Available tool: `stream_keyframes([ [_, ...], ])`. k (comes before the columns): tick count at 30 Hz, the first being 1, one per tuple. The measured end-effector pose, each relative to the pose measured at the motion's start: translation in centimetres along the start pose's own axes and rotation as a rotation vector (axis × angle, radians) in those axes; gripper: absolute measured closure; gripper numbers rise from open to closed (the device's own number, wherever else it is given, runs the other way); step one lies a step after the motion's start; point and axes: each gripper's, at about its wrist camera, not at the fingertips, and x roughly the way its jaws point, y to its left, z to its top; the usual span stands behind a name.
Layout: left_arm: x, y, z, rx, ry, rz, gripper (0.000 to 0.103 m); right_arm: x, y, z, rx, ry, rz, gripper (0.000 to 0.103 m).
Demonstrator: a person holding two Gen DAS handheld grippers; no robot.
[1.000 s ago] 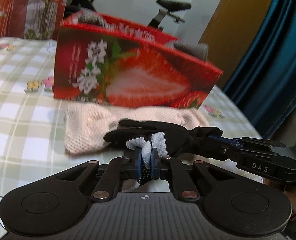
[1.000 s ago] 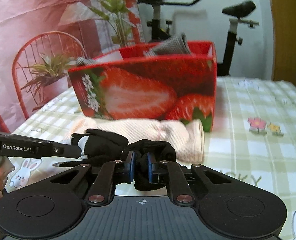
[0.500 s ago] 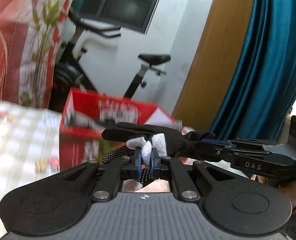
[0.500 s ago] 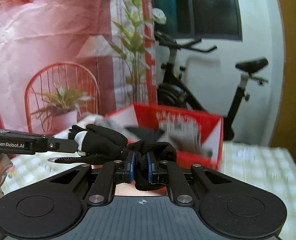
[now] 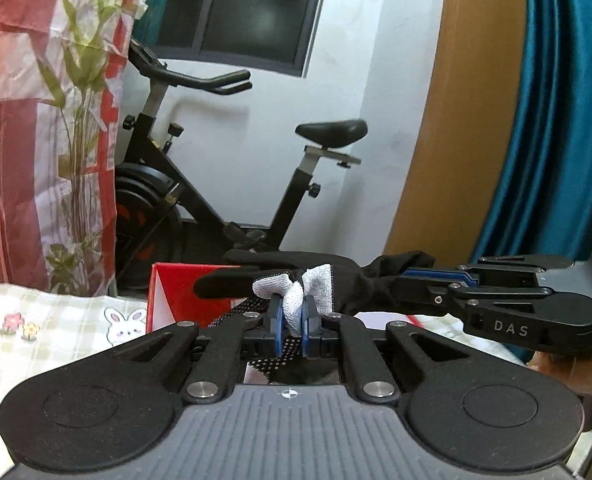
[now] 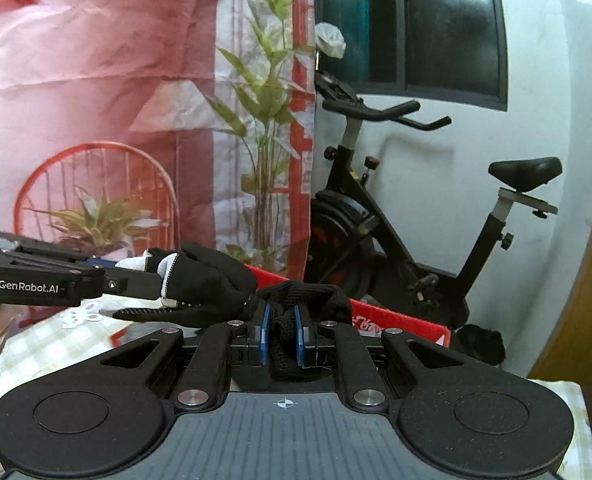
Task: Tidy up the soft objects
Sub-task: 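Lift the black work glove with both tools over the box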
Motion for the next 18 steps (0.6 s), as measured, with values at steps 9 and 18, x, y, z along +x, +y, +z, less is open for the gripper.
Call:
stream_keyframes([
  [9, 6.5, 2.5, 1.8, -0.027, 0.098, 0.018, 0.093, 7.8, -2.6, 1.0, -0.002, 0.106, -0.022, 0.091],
  [18, 11.2, 5.5, 1.6, -0.072, 0.178, 0.05, 0.093, 14.5, -4.7, 0.7, 0.032, 0.251, -0.023, 0.091],
])
